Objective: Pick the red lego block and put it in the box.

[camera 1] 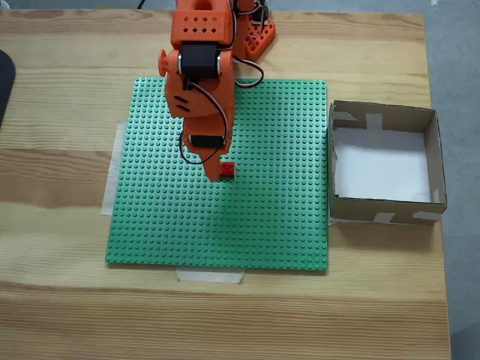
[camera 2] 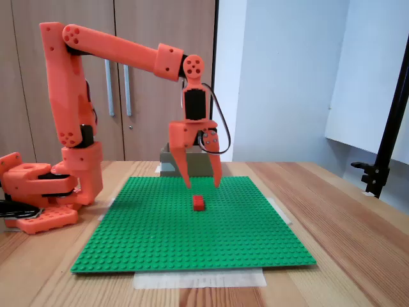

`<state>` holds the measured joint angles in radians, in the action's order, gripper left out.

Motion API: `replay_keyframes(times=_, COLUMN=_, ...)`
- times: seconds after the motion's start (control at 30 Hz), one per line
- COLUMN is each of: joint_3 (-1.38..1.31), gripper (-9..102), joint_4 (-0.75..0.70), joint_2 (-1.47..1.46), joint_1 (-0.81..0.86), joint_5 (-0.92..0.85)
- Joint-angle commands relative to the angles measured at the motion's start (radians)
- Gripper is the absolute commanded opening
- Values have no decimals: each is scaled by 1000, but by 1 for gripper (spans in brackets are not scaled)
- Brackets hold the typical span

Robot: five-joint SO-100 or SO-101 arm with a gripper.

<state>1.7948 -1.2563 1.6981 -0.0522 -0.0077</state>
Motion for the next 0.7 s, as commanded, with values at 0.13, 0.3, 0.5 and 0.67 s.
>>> replay_keyframes(times=0.13, joint_3=63, gripper=30, joint_4=69, joint_2=5, joint_1=0, joint_5=-17)
replay_keyframes(times=0.3, joint_3=94, gripper=29, joint_4=97, joint_2=5, joint_1=0, joint_5=-17)
replay_keyframes(times=0.5, joint_3=101, gripper=29, joint_4=112, joint_2=5, joint_1=0, joint_5=-8)
replay_keyframes(times=0.67, joint_3=115, gripper=29, joint_4=126, joint_2=5, joint_1=-5, joint_5=-5)
